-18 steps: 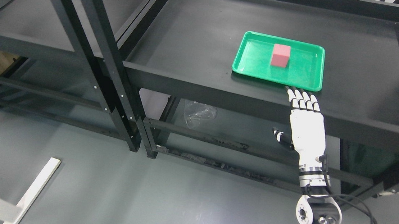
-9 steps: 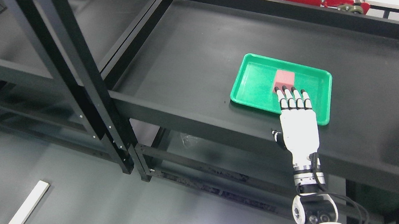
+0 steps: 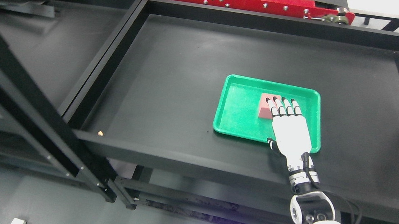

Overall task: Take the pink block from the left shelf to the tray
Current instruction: 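Lower the right hand onto the pink block and close the fingers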

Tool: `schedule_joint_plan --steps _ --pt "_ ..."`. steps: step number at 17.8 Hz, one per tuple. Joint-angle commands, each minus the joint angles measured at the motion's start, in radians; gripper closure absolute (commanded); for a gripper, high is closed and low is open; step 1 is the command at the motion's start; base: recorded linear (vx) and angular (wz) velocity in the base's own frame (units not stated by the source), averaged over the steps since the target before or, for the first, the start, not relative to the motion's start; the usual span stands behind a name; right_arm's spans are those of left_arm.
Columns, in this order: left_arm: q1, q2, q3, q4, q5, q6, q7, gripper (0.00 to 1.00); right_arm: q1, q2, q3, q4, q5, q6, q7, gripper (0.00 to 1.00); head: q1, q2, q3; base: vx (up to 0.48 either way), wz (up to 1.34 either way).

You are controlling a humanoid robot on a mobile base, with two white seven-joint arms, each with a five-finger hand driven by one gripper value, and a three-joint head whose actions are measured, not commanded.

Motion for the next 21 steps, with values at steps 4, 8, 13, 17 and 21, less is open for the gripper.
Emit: schedule_joint_plan --steps 4,8,13,17,21 --pt "-0.029 0.017 0.000 -0.017 0.000 0.000 0.000 0.00 -0.055 -0.017 -0.002 0.081 -0.036 -0.002 0.042 0.01 0.0000 0.000 0.000 0.182 -0.20" --pt "-0.029 0.017 0.000 -0.017 0.000 0.000 0.000 0.00 -0.092 -0.017 -0.002 0.129 -0.051 -0.003 0.067 0.01 0.0000 0.000 0.000 0.143 -0.05" --pt "-0.029 0.017 0.000 -0.017 0.000 0.000 0.000 0.00 -0.106 -0.017 0.006 0.153 -0.051 -0.009 0.097 0.01 0.0000 0.000 0.000 0.104 0.02" --pt "-0.029 0.017 0.000 -0.017 0.000 0.000 0.000 0.00 -0.113 -0.017 0.011 0.190 -0.053 -0.031 0.159 0.01 0.0000 0.000 0.000 0.076 0.03" --pt "-0.029 0.017 0.000 -0.017 0.000 0.000 0.000 0.00 -0.113 -0.017 0.020 0.210 -0.053 -0.040 0.185 0.01 0.0000 0.000 0.000 0.056 0.00"
